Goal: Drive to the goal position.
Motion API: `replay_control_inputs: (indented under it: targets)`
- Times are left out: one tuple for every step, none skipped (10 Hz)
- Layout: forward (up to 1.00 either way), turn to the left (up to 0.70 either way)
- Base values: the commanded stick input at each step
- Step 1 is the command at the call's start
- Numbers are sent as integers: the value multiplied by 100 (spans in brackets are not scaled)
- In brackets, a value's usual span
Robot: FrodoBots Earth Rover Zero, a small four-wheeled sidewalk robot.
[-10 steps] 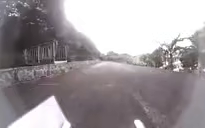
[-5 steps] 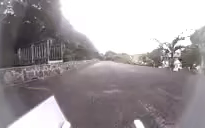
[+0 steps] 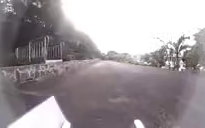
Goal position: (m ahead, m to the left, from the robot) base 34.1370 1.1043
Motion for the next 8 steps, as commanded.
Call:
replay_control_inputs:
  targets:
    - [100, 0]
    - [100, 0]
    - [100, 0]
    - [100, 0]
    - [100, 0]
    - [100, 0]
    - [100, 0]
    - [100, 0]
